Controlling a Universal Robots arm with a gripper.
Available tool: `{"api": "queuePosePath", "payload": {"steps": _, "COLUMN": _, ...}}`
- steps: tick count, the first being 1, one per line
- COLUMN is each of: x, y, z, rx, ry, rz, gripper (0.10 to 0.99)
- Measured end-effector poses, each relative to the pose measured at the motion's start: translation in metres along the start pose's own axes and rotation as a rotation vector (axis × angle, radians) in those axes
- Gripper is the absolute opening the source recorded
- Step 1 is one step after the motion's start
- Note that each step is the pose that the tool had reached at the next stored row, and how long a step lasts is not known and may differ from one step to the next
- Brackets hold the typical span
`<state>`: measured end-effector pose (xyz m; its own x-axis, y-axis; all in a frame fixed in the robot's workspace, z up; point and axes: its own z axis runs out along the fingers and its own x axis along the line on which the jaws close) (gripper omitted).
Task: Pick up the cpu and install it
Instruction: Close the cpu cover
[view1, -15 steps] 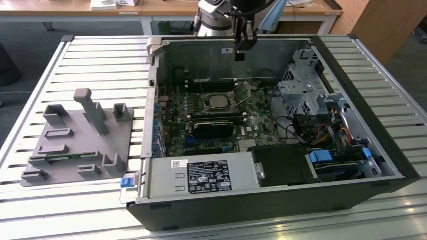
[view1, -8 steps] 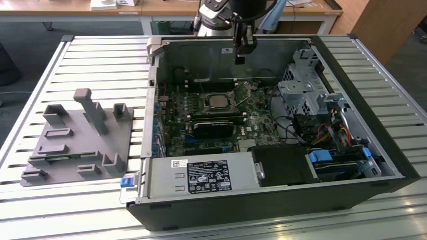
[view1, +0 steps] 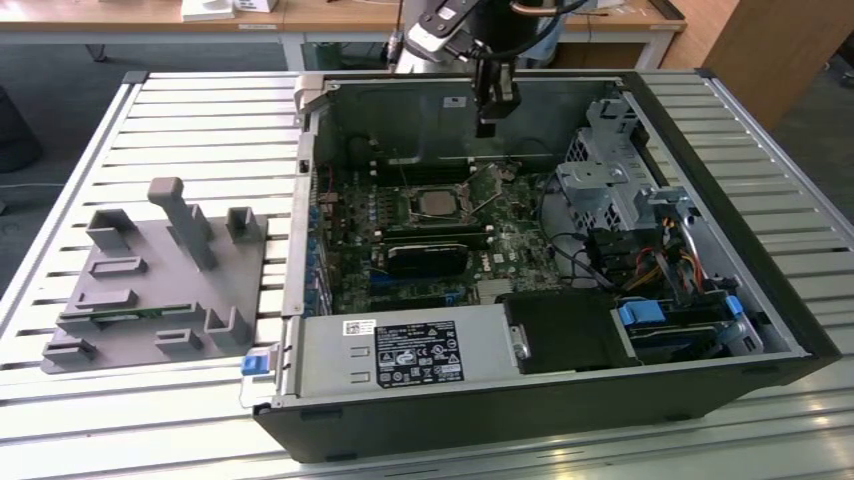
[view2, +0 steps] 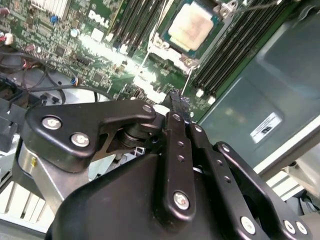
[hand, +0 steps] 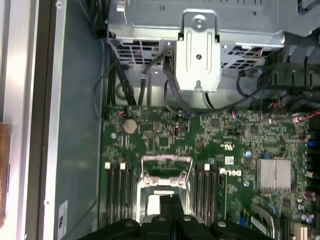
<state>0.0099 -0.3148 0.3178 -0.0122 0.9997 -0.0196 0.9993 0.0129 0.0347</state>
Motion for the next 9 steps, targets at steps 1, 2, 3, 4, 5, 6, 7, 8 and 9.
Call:
{"api": "queuePosePath", "payload": {"steps": 1, "x": 0.0000, "y": 0.0020, "z": 0.0012, "rx": 0.000, "ry": -0.0001, "rz": 0.000, "gripper": 0.106}}
{"api": "queuePosePath", "payload": {"steps": 2, "x": 0.0000, "y": 0.0026, "z": 0.0029, "rx": 0.000, "ry": 0.0000, "rz": 0.000, "gripper": 0.106}}
{"api": "queuePosePath", "payload": {"steps": 3, "x": 0.0000, "y": 0.0026, "z": 0.0047, "rx": 0.000, "ry": -0.0001, "rz": 0.000, "gripper": 0.106}}
{"api": "queuePosePath", "payload": {"steps": 4, "x": 0.0001, "y": 0.0026, "z": 0.0065, "rx": 0.000, "ry": -0.0004, "rz": 0.000, "gripper": 0.106}}
{"api": "queuePosePath", "payload": {"steps": 5, "x": 0.0001, "y": 0.0025, "z": 0.0084, "rx": 0.000, "ry": -0.0008, "rz": 0.000, "gripper": 0.106}}
{"api": "queuePosePath", "payload": {"steps": 6, "x": 0.0002, "y": 0.0025, "z": 0.0103, "rx": 0.000, "ry": -0.0010, "rz": 0.000, "gripper": 0.106}}
{"api": "queuePosePath", "payload": {"steps": 7, "x": 0.0002, "y": 0.0024, "z": 0.0119, "rx": 0.000, "ry": -0.0009, "rz": 0.000, "gripper": 0.106}}
{"api": "queuePosePath", "payload": {"steps": 8, "x": 0.0002, "y": 0.0026, "z": 0.0139, "rx": 0.001, "ry": -0.0010, "rz": 0.000, "gripper": 0.106}}
{"api": "queuePosePath", "payload": {"steps": 9, "x": 0.0003, "y": 0.0040, "z": 0.0157, "rx": 0.002, "ry": -0.0010, "rz": 0.000, "gripper": 0.106}}
